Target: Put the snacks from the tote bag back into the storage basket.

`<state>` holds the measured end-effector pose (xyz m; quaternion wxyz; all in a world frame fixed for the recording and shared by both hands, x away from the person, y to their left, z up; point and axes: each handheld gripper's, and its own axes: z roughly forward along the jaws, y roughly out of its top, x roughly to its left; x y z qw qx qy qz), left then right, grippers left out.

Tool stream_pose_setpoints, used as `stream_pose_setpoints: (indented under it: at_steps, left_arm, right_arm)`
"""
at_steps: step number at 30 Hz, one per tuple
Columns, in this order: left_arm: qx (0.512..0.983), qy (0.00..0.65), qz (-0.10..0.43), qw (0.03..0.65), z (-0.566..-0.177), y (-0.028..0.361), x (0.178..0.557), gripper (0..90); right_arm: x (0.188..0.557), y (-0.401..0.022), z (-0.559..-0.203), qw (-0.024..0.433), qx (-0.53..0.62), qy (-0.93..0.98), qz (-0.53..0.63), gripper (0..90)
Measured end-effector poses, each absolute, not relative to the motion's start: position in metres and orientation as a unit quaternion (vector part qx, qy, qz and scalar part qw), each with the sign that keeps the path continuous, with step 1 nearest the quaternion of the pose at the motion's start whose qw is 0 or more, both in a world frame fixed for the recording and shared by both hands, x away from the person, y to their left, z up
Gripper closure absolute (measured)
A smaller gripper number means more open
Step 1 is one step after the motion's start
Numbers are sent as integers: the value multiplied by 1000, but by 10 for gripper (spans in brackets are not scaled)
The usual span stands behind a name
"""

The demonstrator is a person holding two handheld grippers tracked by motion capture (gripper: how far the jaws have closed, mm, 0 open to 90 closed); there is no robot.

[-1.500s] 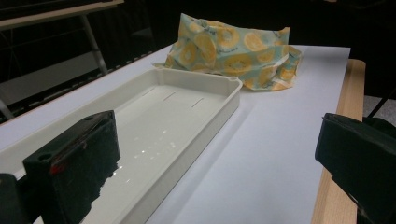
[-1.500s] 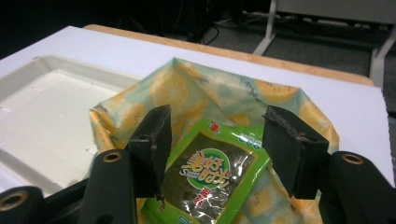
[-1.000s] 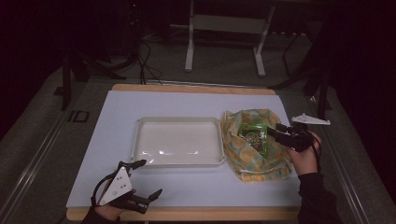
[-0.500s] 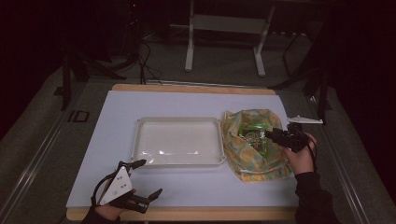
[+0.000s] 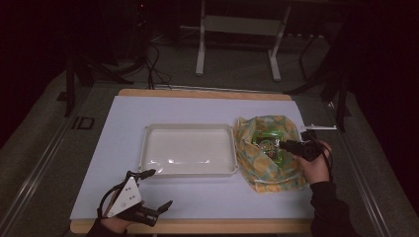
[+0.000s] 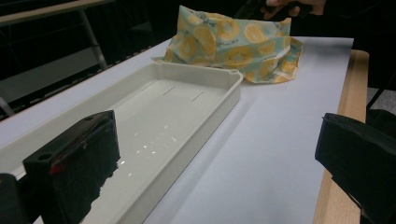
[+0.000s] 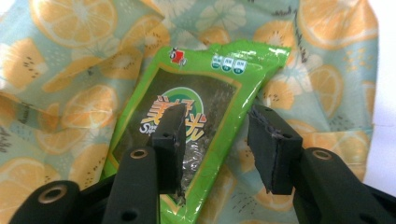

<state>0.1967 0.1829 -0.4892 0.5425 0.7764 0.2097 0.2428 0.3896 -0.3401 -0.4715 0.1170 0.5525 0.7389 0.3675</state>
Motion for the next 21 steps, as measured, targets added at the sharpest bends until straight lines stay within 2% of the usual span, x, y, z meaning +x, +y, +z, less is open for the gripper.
stream_pose_setpoints:
  at_steps: [9, 15, 21]
  left_arm:
    - [777, 208, 244, 542, -489, 182, 196, 4]
    - [778, 207, 243, 540, -490, 182, 197, 4]
    - [779, 207, 244, 540, -490, 182, 197, 3]
  right_arm:
    - [399, -340, -482, 87, 568, 739, 351, 556]
    - [404, -341, -487, 67, 571, 742, 345, 589]
    - [408, -339, -490, 64, 578, 744, 331, 569]
